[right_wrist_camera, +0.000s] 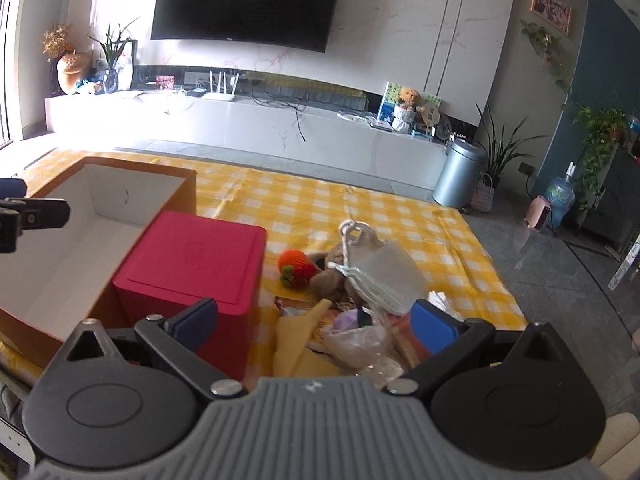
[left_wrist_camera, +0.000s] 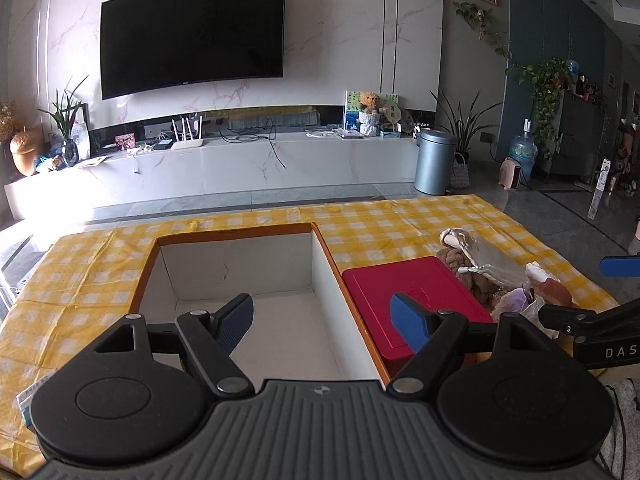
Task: Organize soft objects
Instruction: 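Reach the right gripper into the pile and grasp the yellow cloth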
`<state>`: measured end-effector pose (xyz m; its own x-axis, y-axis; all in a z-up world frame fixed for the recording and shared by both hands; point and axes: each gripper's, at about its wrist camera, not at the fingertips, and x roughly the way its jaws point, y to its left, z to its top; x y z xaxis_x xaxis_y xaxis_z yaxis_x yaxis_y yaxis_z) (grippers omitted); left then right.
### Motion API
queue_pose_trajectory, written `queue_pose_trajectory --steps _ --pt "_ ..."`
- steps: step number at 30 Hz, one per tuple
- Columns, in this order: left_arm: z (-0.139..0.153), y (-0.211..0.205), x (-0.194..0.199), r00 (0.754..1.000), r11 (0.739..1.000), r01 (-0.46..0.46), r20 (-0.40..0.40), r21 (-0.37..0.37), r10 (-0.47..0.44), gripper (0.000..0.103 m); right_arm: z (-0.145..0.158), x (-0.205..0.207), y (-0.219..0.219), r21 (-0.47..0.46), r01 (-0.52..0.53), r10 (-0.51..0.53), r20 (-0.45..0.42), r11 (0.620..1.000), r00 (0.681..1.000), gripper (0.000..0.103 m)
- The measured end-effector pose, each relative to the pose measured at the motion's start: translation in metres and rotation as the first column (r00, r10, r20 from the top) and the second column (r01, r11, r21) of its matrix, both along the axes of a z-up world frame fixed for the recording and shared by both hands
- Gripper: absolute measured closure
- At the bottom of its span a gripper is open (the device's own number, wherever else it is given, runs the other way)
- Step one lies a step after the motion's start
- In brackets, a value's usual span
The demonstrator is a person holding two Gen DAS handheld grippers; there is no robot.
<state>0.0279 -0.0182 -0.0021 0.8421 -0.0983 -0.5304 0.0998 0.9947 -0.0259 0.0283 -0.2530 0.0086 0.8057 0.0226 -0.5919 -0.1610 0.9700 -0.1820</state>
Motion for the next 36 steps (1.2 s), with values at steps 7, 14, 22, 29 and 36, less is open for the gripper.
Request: queue_pose_trajectory --steps 7,14,22,29,36 --pt "-0.002 -0.011 0.020 0.996 0.998 0.053 -0.065 -0.039 -0.056 0.011 -0.038 0.036 -0.027 -0.031 0.056 -0.061 -0.174 0.998 0.983 0.006" --pt "0.002 -0.029 0.037 0.992 0.993 0.116 -0.052 0.005 -0.115 0.011 -0.071 0.068 -0.019 0.001 0.065 -0.063 -0.269 0.998 0.961 0.010" --pt "-0.014 -0.017 0.043 0.992 0.996 0.090 -0.090 -0.006 -0.090 0.011 -0.083 0.083 -0.006 -0.049 0.054 -0.067 -0.308 0.997 0.949 0.023" --pt "-0.011 -0.002 0.039 0.994 0.998 0.064 -0.083 -0.028 -0.067 0.011 -0.073 0.057 -0.001 0.047 -0.013 0.026 -0.296 0.999 0.955 0.025" --pt "-0.007 -0.005 0.032 0.989 0.992 0.121 -0.082 -0.035 -0.123 0.010 -0.100 0.097 0.005 0.076 0.114 -0.076 -0.387 0.991 0.919 0.037"
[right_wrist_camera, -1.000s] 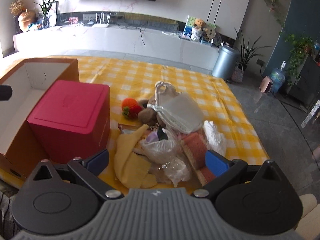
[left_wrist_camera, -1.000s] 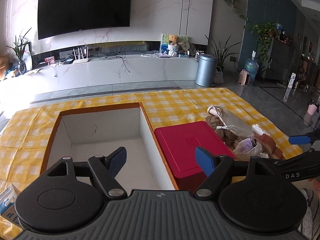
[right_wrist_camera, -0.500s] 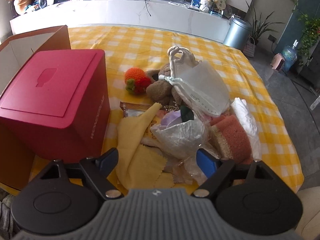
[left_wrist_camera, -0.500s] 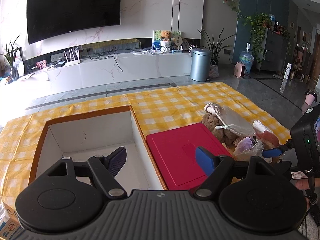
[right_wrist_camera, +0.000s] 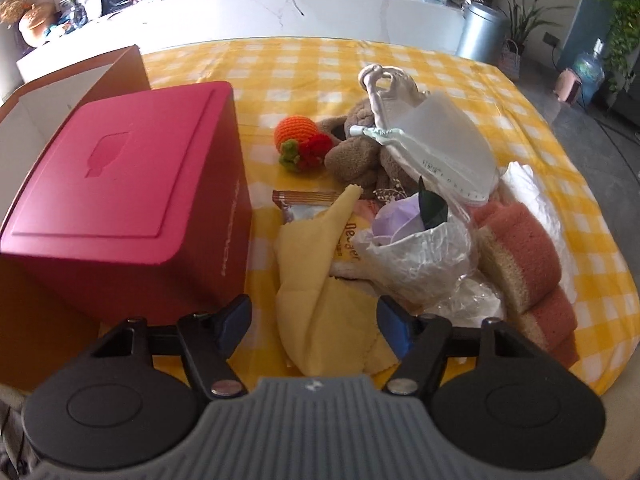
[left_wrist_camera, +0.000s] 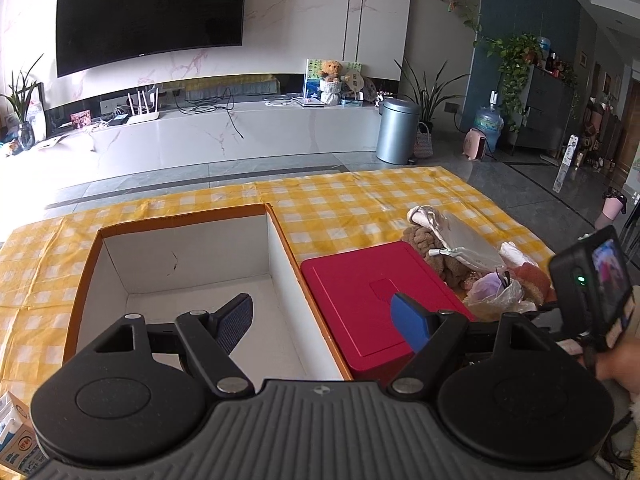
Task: Organize soft objects
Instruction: 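Reach the right gripper into the pile and grasp the yellow cloth, then lift the yellow cloth with the right gripper while the left grasps the Deeyeo snack bag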
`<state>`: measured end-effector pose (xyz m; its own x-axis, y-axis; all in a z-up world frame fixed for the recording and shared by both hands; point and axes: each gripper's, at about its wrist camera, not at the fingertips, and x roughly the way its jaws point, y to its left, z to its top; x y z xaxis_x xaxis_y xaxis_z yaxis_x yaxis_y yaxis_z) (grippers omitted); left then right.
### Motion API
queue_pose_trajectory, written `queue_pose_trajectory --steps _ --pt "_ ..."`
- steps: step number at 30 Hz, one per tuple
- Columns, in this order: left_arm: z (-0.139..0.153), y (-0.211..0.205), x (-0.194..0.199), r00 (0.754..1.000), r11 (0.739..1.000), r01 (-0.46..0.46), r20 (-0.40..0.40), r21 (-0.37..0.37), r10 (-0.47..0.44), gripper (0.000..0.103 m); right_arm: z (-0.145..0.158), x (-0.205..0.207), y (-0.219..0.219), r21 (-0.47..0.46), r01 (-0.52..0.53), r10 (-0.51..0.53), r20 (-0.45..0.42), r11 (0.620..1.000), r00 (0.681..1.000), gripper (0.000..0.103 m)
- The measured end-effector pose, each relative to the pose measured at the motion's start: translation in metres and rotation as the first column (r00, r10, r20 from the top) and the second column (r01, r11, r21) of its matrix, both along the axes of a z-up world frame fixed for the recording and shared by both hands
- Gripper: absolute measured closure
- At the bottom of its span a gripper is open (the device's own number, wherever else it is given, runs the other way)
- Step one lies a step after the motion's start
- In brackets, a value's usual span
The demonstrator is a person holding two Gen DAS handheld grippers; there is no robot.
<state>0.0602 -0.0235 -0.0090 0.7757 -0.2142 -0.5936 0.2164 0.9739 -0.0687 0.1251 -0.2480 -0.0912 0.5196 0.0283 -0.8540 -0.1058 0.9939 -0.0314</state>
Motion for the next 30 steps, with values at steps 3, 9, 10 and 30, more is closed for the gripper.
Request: queue_pose_trajectory --steps 3,9,10,30 --pt "-0.001 -0.007 -0.005 1.000 1.000 0.024 0.006 0.015 -0.024 0.010 -0.014 0.008 0.005 -0.054 0.018 -0.021 -0.048 0.998 0.999 0.049" --pt "-0.005 -0.014 -0.006 0.999 0.999 0.045 -0.031 0.017 -0.044 0.010 -0.011 0.001 0.001 -0.056 0.014 -0.017 -0.049 0.998 0.999 0.073" --pt "-0.006 -0.015 -0.008 0.998 0.999 0.045 -0.034 0.023 -0.044 0.011 -0.009 -0.001 0.001 -0.059 0.013 -0.015 -0.044 0.998 0.999 0.077" --pt "-0.008 -0.107 0.006 0.955 0.973 0.227 -0.209 0.049 -0.212 0.011 0.091 -0.098 -0.099 0.169 0.147 -0.187 0.253 0.975 0.949 0.099"
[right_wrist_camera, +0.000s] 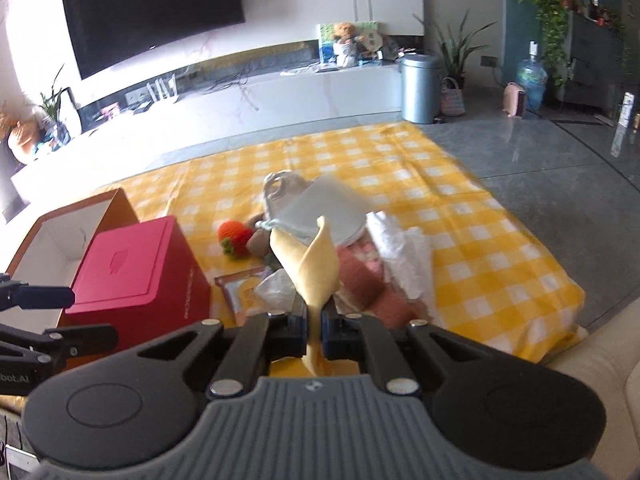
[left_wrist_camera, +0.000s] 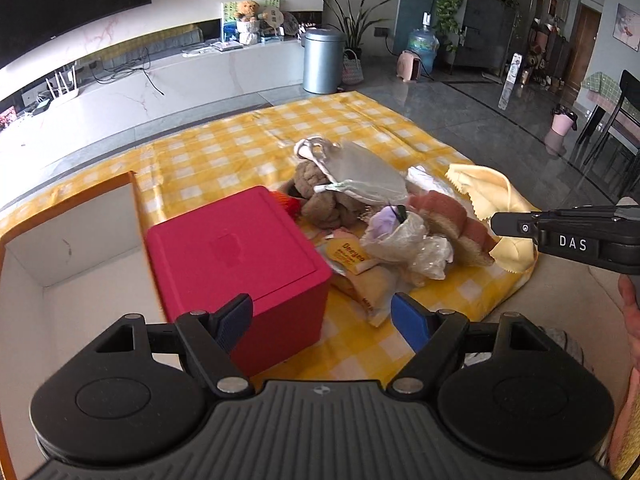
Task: Organize soft objects
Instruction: 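Lift the yellow cloth with the right gripper while the left grasps the Deeyeo snack bag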
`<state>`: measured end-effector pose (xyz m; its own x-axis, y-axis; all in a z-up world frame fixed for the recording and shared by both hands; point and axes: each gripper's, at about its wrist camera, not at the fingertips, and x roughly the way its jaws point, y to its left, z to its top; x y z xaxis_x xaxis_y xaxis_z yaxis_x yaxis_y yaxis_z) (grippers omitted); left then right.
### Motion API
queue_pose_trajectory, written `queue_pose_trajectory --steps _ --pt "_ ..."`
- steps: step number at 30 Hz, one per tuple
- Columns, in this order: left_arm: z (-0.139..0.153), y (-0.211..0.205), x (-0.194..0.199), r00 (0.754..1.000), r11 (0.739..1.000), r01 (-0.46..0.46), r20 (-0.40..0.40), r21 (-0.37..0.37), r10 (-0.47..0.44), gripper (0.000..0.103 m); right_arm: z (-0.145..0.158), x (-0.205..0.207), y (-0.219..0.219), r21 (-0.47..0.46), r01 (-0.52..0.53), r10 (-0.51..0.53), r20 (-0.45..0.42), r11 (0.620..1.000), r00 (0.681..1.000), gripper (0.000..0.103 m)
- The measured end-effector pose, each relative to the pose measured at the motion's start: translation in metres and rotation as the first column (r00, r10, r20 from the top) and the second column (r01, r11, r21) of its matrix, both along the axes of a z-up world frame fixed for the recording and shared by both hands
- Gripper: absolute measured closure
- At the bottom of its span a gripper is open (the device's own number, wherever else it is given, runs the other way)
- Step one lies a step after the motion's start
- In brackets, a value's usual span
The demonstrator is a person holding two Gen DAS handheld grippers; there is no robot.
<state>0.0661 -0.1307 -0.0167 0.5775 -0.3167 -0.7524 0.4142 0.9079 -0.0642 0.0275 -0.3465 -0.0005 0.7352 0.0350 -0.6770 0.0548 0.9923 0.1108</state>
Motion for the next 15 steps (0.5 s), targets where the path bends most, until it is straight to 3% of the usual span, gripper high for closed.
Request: queue_pose_trajectory --steps 3,7,10,15 --pt "0.000 -0.034 0.008 0.996 0.997 0.079 -0.049 0.016 -0.079 0.010 -0.001 -0.007 -0.013 0.023 0.038 -0.038 0.019 0.999 0.999 0.099" --pt "-0.015 -0.077 0.023 0.987 0.983 0.120 -0.120 0.141 -0.103 0.010 -0.004 -0.021 -0.027 0.036 0.061 -0.063 0.042 0.997 0.997 0.099" --pt "-0.031 -0.097 0.040 0.983 0.970 0.112 -0.169 0.214 -0.076 0.011 -0.008 -0.026 -0.037 0.050 0.082 -0.084 0.045 0.995 0.995 0.099" --pt "-0.054 -0.111 0.070 0.975 0.969 -0.011 -0.214 0.247 0.065 0.011 -0.014 -0.026 -0.049 0.042 0.112 -0.114 0.046 0.993 0.992 0.098"
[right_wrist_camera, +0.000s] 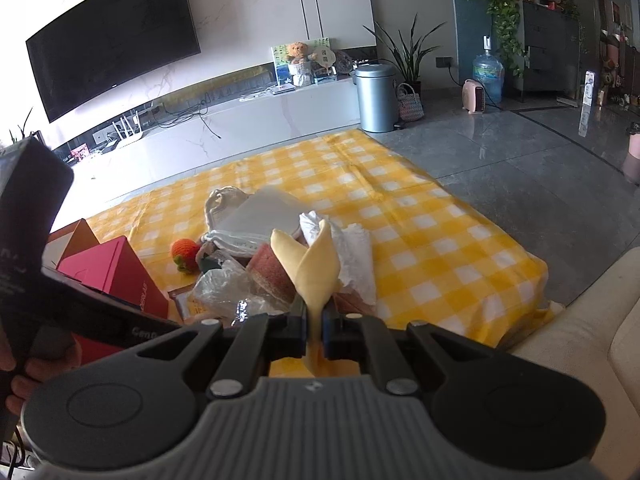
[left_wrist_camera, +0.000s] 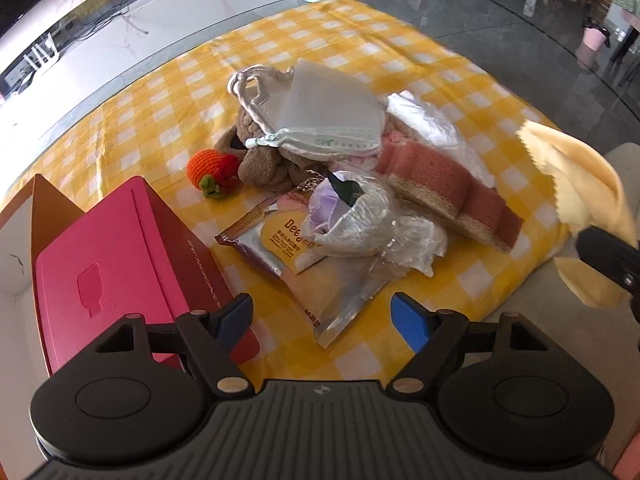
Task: Organize soft objects
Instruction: 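Lift the yellow cloth with the right gripper while the left grasps the Deeyeo snack bag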
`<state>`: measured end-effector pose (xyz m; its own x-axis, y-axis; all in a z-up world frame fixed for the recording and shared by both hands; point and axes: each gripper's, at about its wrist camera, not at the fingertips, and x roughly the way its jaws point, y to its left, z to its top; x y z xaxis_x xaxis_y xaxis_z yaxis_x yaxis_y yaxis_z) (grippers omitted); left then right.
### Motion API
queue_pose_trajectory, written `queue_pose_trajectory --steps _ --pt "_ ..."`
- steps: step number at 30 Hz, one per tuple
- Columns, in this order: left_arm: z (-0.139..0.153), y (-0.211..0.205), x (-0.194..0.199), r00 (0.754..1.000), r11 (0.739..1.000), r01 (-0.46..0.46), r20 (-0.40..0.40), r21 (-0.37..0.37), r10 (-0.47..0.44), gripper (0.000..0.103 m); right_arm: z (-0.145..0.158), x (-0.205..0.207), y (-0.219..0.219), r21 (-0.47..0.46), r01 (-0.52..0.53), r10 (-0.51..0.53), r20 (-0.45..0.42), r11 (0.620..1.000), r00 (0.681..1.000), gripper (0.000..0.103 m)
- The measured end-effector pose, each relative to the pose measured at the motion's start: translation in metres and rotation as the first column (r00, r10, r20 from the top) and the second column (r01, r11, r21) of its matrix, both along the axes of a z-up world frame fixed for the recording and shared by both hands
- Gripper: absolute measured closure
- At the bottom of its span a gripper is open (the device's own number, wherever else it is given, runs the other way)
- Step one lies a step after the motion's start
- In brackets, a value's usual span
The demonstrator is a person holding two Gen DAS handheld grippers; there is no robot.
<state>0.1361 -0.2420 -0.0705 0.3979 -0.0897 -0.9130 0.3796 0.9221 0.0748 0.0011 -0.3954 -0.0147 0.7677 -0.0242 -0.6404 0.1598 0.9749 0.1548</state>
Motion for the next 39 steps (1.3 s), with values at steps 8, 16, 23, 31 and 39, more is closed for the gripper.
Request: queue_pose_trajectory --steps 8,16,23,31,39 --pt "-0.021 -0.023 0.028 0.998 0.994 -0.064 0.014 0.087 0.064 0.008 -0.015 0.003 -0.014 0.001 0.025 -0.025 -0.028 1.000 0.999 0.098" --pt "-0.031 -0.033 0.045 0.992 0.985 -0.127 0.034 0.120 0.124 0.007 -0.021 0.023 -0.010 -0.007 -0.019 0.019 -0.046 1.000 0.999 0.098" --pt "-0.057 -0.021 0.069 0.958 0.974 -0.226 -0.176 0.029 0.228 0.007 -0.026 0.026 -0.011 -0.025 -0.026 0.024 -0.063 0.999 0.998 0.098" --pt "-0.076 -0.036 0.073 0.973 0.981 -0.148 -0.157 0.124 0.167 0.000 -0.030 0.027 -0.009 -0.032 -0.028 0.025 -0.077 0.999 0.997 0.098" --pt "-0.072 -0.031 0.086 0.958 0.977 -0.183 -0.203 0.109 0.203 0.009 -0.032 0.028 -0.004 -0.039 -0.053 0.050 -0.079 0.998 0.996 0.098"
